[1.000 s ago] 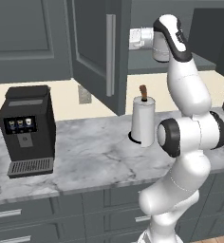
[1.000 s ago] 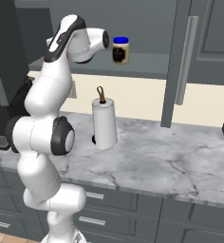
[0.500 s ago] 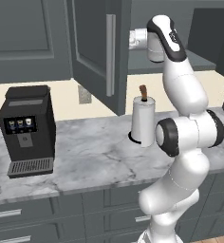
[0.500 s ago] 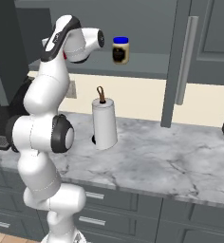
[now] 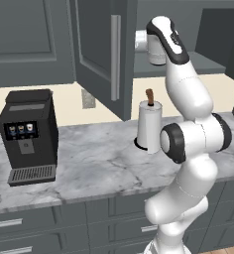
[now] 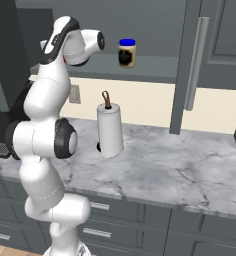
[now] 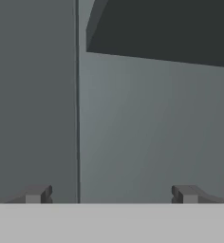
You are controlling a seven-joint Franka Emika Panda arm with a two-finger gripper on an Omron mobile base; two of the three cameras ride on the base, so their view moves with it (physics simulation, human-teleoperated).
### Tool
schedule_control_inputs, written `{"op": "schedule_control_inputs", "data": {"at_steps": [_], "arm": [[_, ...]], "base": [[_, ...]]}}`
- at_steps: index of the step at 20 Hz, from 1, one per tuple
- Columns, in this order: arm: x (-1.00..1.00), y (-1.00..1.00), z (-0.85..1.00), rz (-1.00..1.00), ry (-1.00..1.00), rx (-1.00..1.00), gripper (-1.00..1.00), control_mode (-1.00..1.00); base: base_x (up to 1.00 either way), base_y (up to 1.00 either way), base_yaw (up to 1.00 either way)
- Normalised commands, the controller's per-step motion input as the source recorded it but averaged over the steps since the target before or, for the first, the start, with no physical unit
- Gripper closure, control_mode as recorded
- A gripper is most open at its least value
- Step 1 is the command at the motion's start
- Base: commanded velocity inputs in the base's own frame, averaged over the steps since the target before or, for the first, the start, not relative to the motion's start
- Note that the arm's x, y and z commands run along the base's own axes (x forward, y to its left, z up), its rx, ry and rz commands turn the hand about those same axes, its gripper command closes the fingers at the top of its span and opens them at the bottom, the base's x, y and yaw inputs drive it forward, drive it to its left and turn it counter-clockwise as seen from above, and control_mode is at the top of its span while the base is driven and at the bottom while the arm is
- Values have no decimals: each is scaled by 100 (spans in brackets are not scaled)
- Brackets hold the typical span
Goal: Move the ketchup and mayonnaise from the cabinet to the dining counter.
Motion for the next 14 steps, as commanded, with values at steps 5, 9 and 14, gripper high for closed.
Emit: {"op": "schedule_control_inputs", "data": {"at_steps": [5, 9, 14], "arm": [[4, -9, 0, 0, 0, 0, -100, -100], [0, -51, 0, 0, 0, 0, -100, -100], [10, -28, 0, 0, 0, 0, -100, -100]], "base": [[0, 0, 0], [0, 0, 0], [0, 0, 0]]}}
